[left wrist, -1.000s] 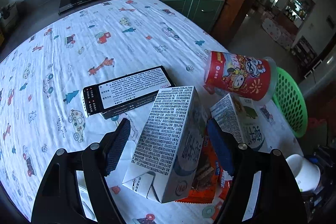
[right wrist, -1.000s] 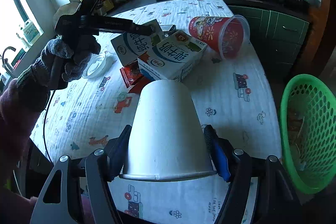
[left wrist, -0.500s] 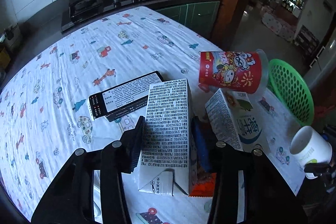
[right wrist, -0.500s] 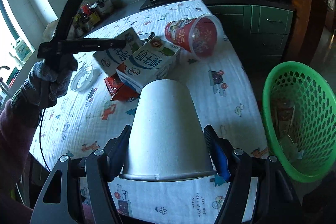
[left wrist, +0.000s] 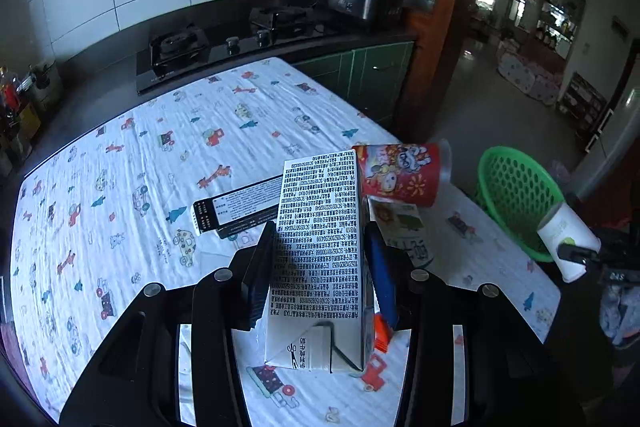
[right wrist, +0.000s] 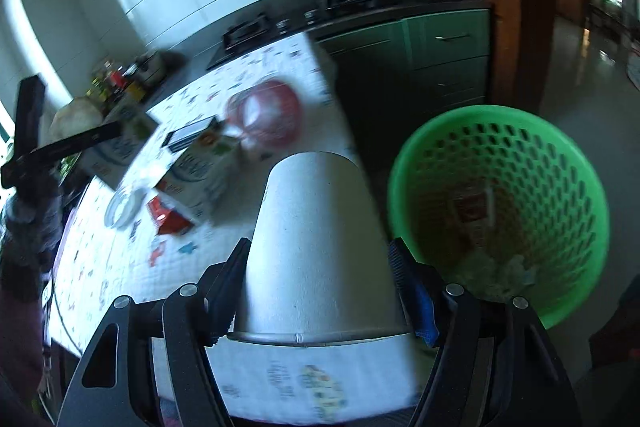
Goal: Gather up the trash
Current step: 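Drop the paper cup into the green basket while the left carries the carton over it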
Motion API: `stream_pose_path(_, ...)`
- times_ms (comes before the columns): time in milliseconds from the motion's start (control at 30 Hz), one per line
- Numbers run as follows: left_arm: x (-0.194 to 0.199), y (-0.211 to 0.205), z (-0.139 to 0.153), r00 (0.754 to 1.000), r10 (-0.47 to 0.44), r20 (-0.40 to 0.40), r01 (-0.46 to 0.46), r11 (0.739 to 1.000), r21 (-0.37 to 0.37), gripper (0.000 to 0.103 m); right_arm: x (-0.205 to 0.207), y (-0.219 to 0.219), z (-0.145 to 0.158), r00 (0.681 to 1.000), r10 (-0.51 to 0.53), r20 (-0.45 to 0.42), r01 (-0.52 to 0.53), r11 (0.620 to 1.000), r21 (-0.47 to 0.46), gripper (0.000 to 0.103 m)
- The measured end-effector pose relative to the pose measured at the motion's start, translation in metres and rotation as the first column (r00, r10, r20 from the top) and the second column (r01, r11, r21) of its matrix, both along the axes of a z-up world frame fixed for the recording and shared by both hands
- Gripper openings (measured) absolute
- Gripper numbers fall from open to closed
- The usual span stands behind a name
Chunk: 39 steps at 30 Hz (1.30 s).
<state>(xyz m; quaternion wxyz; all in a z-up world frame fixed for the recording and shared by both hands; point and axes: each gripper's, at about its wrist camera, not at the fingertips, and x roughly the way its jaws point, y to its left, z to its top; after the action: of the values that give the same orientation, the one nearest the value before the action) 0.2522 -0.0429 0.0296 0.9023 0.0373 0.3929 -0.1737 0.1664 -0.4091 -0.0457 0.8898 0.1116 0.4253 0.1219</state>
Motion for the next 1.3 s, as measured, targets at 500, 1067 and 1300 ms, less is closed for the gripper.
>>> stream_pose_path(500, -0.024, -0.121, 0.006, 0.983, -0.185, -0.015, 0.184, 0.980, -0.078, 0.044, 0.024, -0.141, -0.050, 0.950, -0.309, -0.048, 0.304, 0.949, -0.080, 0.068)
stream_pose_path(1067, -0.023, -0.261, -0.013, 0.936, -0.348, -0.048, 0.346, 0.937, -0.053, 0.044, 0.022, -0.172, -0.055, 0.944, -0.330, 0.007, 0.330, 0.943, -0.048, 0.079)
stream_pose_path(1300, -0.019, -0.307, -0.033, 0.923, -0.372, -0.097, 0.370, 0.928, -0.036, 0.044, -0.006, -0.178, -0.040, 0.938, -0.340, 0.065, 0.344, 0.936, -0.071, 0.084)
